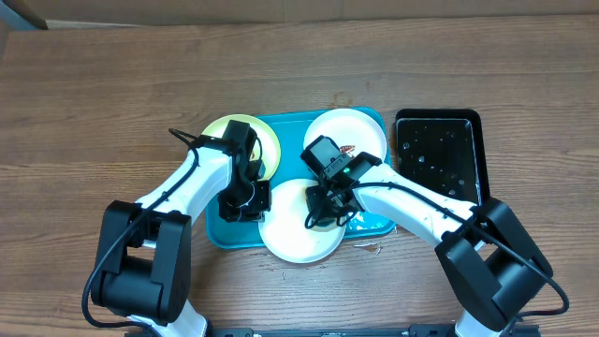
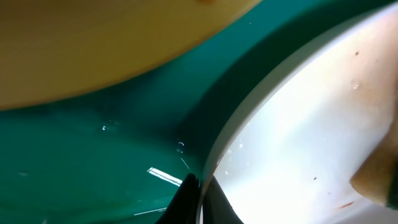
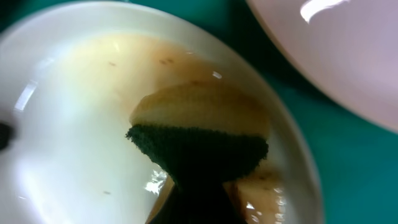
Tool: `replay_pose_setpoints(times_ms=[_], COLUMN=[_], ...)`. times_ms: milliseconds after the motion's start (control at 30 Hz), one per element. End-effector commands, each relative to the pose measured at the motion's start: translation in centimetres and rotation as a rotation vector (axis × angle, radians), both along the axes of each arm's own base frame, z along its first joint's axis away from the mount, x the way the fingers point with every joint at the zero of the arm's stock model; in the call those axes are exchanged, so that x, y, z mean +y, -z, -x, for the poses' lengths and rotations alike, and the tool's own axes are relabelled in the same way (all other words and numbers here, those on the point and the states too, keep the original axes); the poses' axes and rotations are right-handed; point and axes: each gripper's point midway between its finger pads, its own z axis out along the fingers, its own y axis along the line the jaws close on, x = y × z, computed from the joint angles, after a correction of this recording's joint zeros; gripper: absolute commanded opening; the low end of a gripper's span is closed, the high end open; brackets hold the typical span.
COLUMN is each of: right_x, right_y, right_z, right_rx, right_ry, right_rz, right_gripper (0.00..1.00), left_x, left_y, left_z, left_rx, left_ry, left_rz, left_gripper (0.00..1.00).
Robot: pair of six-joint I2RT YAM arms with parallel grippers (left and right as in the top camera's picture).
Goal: Clean dirty plates on tray and stack at the side
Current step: 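Scrub the front white plate with the sponge while left gripper holds it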
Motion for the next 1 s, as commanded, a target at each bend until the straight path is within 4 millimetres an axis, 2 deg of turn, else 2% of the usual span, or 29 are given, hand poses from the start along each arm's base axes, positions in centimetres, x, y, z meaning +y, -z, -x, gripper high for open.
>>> replay_pose_setpoints(times_ms=[0, 133, 233, 300, 400, 500, 600, 667, 700, 833, 900, 967], right_x=[2.3, 3.5, 1.6, 0.3, -1.4, -2.6, -2.1, -1.4, -0.8, 0.6, 0.8, 0.6], right_y=[-0.8, -1.6, -1.1, -0.6, 0.1, 0.6, 0.5, 0.3, 0.0, -0.9, -1.0, -0.7], right_z=[-0.5, -2.4, -3.5, -3.3, -1.8, 0.0, 0.4, -0.7, -1.4, -3.9, -4.1, -3.4], right_rx=[-0.028, -0.115, -0.176, -0.174, -0.112, -0.038, -0.022, -0.078, -0.114, -0.224, -0.234, -0.201], right_ry=[-0.032, -0.027, 0.013, 0.026, 0.023, 0.013, -0.015, -0.057, -0.062, -0.043, -0.041, -0.049], right_rz=[-0.099, -0.147, -0.042, 0.026, 0.1, 0.149, 0.125, 0.101, 0.081, 0.027, 0.017, 0.025], right_gripper=[0.05, 0.09, 0.11, 0.11, 0.1, 0.04, 0.04, 0.06, 0.11, 0.15, 0.15, 0.14], left_x=[-0.1, 0.0, 0.0, 0.0, 0.0, 0.0, 0.0, 0.0, 0.0, 0.0, 0.0, 0.0], left_y=[0.1, 0.1, 0.1, 0.1, 0.1, 0.1, 0.1, 0.1, 0.1, 0.1, 0.1, 0.1], left_z=[-0.5, -0.4, -0.4, -0.4, -0.4, -0.4, -0.4, -0.4, -0.4, -0.4, -0.4, -0.4], left_rx=[-0.003, 0.0, 0.0, 0.0, 0.0, 0.0, 0.0, 0.0, 0.0, 0.001, 0.0, -0.001], left_ry=[-0.016, -0.016, -0.016, -0.016, -0.016, -0.017, -0.016, -0.016, -0.016, -0.017, -0.019, -0.02], left_rz=[-0.006, -0.007, -0.007, -0.007, -0.007, -0.007, -0.007, -0.007, -0.007, -0.007, -0.008, -0.008], left_gripper=[0.04, 0.04, 0.04, 0.04, 0.04, 0.04, 0.04, 0.04, 0.04, 0.04, 0.04, 0.04])
